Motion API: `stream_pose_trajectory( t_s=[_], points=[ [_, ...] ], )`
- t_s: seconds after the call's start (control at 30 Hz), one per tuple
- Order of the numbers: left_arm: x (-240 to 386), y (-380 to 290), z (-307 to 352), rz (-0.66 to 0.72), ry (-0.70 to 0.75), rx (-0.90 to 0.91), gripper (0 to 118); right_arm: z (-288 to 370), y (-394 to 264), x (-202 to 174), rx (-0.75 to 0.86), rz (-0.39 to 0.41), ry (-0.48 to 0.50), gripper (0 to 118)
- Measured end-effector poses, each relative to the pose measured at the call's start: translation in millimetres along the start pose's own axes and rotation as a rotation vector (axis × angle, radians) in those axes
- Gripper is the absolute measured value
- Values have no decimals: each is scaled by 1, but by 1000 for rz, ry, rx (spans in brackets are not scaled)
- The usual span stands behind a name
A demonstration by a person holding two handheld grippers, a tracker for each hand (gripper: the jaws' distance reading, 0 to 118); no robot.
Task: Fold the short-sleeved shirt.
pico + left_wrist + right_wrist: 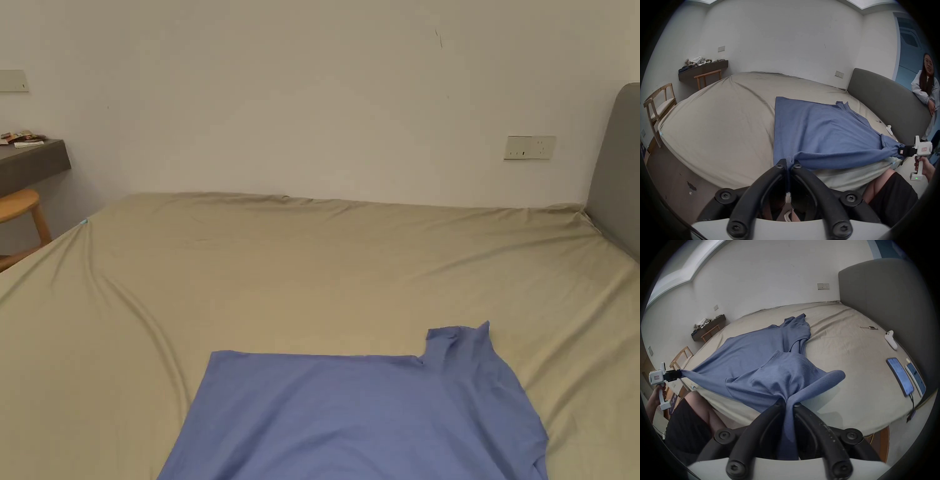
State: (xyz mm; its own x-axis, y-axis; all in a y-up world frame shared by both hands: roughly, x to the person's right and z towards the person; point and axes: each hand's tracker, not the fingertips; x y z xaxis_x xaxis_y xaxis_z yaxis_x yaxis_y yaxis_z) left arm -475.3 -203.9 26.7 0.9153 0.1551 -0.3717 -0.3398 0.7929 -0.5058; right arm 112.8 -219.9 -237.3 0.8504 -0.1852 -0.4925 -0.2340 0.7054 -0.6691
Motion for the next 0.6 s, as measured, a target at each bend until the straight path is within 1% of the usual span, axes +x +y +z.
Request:
stream_pose_trajectory(
  t_s=[0.13, 0.23, 0.3, 0.33, 0.5, 0.6],
  points=[
    [6, -9, -2, -18, 3, -14, 3, -1, -3, 0, 10, -24, 9, 6],
    [5, 6, -7, 4, 4, 10, 3, -2, 20, -3, 65, -6, 8, 6],
    [4, 23, -15, -5, 7, 41, 3, -9, 41, -1, 93, -9, 12, 6],
    [3, 33, -24, -4, 7, 45, 3, -15, 53, 0, 115, -6, 10, 6],
    [0, 75, -77, -26, 39, 31, 3, -63, 106, -2, 119, 20, 2, 6],
    [-2, 96, -117, 17, 46, 4, 3, -102, 128, -1, 96, 21, -13, 6]
  ],
)
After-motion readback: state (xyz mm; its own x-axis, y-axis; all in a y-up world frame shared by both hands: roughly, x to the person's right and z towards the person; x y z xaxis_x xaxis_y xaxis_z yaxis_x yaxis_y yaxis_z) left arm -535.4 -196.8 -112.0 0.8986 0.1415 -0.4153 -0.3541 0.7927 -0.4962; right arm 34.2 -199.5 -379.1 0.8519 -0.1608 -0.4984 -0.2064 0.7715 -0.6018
